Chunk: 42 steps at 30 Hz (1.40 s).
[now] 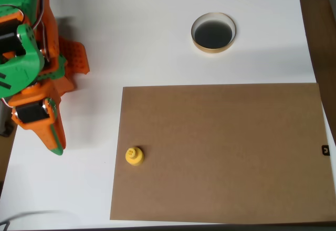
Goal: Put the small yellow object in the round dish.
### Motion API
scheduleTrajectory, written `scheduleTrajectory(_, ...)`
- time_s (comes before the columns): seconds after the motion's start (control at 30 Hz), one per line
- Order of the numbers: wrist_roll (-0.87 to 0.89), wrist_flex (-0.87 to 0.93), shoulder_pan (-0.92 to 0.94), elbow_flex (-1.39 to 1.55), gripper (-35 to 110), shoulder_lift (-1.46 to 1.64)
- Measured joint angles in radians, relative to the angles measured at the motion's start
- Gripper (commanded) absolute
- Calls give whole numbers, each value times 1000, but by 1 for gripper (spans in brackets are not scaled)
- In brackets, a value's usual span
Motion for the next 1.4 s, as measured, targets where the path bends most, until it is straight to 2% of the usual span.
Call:
scheduleTrajectory(0.3, 29, 5, 51, -94, 15, 18)
scheduleTrajectory(0.63, -115, 20, 109, -192, 20, 46)
scheduleTrajectory(0.9, -195, 23, 35, -273, 24, 17)
scheduleTrajectory(1.4, -235, 71, -202, -626, 25, -517)
